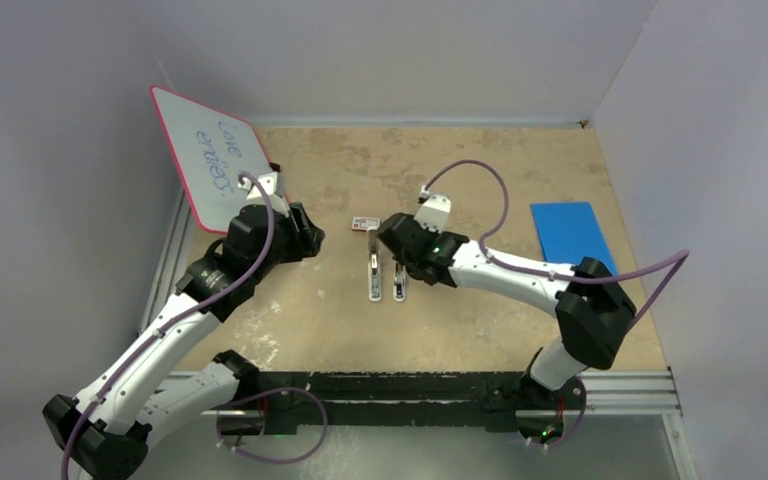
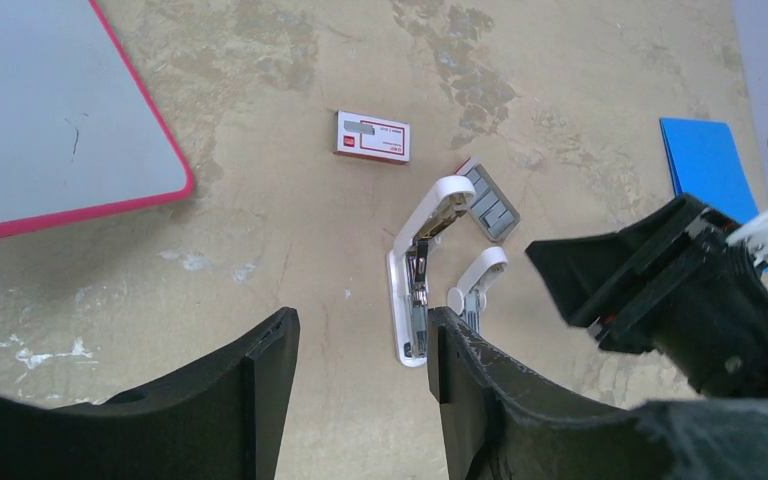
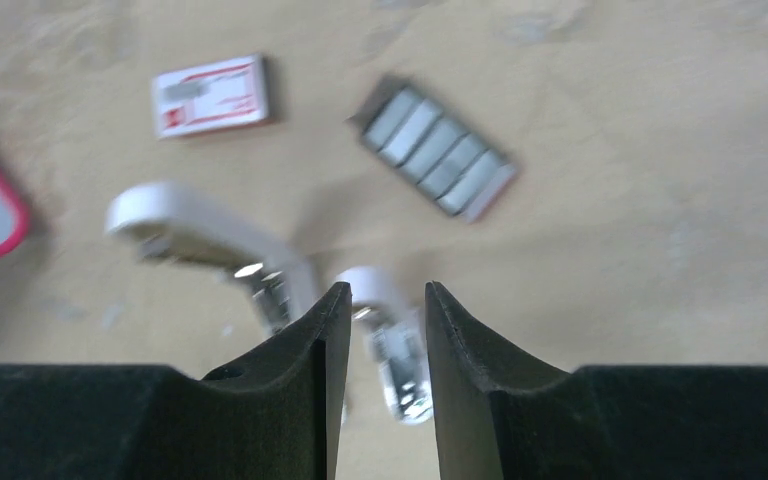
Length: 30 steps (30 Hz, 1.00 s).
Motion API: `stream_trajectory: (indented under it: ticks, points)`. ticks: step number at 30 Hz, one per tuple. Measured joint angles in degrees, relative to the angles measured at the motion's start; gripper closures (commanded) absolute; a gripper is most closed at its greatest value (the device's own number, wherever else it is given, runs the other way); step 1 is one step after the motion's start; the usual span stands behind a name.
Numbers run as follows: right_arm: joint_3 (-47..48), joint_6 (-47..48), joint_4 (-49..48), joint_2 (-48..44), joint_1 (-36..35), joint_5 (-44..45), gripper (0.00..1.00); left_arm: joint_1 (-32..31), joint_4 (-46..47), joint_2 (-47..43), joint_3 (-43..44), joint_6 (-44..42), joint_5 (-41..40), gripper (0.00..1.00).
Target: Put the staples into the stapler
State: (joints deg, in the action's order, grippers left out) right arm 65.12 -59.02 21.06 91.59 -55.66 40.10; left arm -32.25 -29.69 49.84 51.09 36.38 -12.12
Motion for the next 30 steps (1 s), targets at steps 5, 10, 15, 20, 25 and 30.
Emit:
stream_trajectory:
  ticks: [5, 10, 15, 20, 25, 30]
  points:
    - [-3.0, 2.0, -0.7, -1.2, 7.1, -1.4, 0.74, 0.0, 0.0, 0.6, 0.0, 0.0, 0.4, 0.50]
    - [-0.6, 3.9, -2.1, 2.0, 9.6, -2.3, 0.82, 0.0, 0.0, 1.0, 0.0, 0.0, 1.0, 0.50]
    - [2.8, 5.2, -4.3, 9.1, 10.0, -3.4, 0.78, 0.0, 0.0, 1.4, 0.0, 0.0, 1.2, 0.50]
    - [3.0, 5.3, -4.4, 12.4, 10.3, -4.1, 0.77, 0.0, 0.0, 1.5, 0.0, 0.0, 1.3, 0.50]
    - [4.6, 5.1, -4.2, 15.0, 10.4, -4.2, 0.77, 0.0, 0.0, 1.6, 0.0, 0.0, 1.4, 0.50]
    - [4.6, 5.0, -3.4, 16.0, 10.4, -4.2, 0.75, 0.0, 0.0, 1.7, 0.0, 0.0, 1.4, 0.50]
